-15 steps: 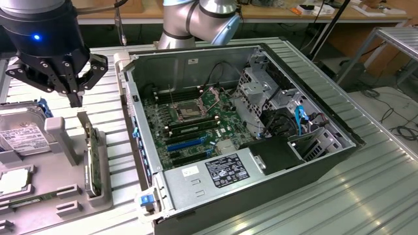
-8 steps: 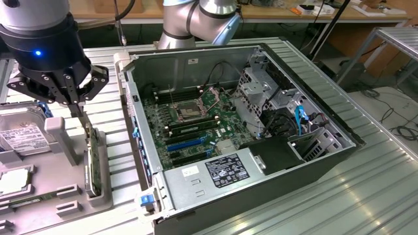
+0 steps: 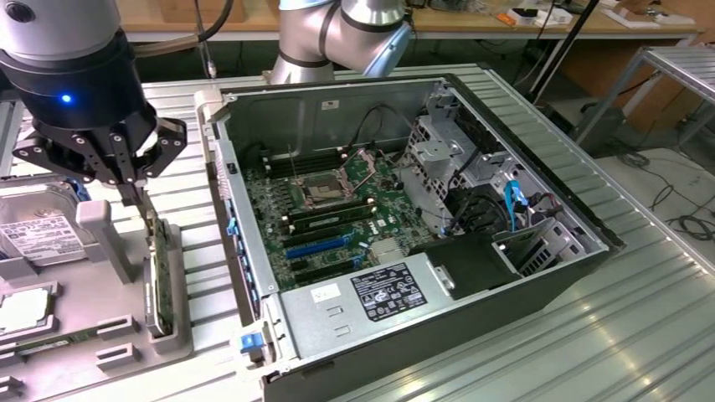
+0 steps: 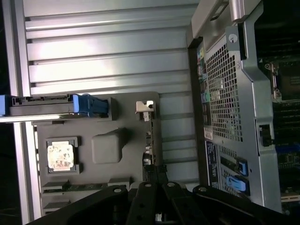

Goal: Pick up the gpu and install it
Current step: 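Pick up the gpu and move the gpu toward the slot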

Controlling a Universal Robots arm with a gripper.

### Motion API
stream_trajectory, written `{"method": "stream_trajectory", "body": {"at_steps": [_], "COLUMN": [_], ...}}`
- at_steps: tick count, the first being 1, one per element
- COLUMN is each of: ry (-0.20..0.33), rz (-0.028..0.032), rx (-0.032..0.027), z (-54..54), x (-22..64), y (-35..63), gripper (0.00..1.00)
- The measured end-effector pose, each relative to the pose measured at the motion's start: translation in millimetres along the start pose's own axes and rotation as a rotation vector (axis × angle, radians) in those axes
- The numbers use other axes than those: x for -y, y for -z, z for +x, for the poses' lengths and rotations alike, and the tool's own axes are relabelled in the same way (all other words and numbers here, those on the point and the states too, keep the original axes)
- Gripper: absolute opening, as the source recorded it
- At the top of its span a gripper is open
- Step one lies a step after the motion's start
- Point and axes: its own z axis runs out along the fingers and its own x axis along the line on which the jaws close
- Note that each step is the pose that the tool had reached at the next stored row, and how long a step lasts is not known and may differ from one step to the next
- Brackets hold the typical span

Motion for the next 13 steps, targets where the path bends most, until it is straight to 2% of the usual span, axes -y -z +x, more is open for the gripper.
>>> {"method": "stream_trajectory", "body": {"at_steps": [13], "ry": [0.000], "rz": [-0.0010], "rx": [-0.0001], "z": [-0.1], "x": [3.5], "y": [-1.8], "gripper": [0.11]}}
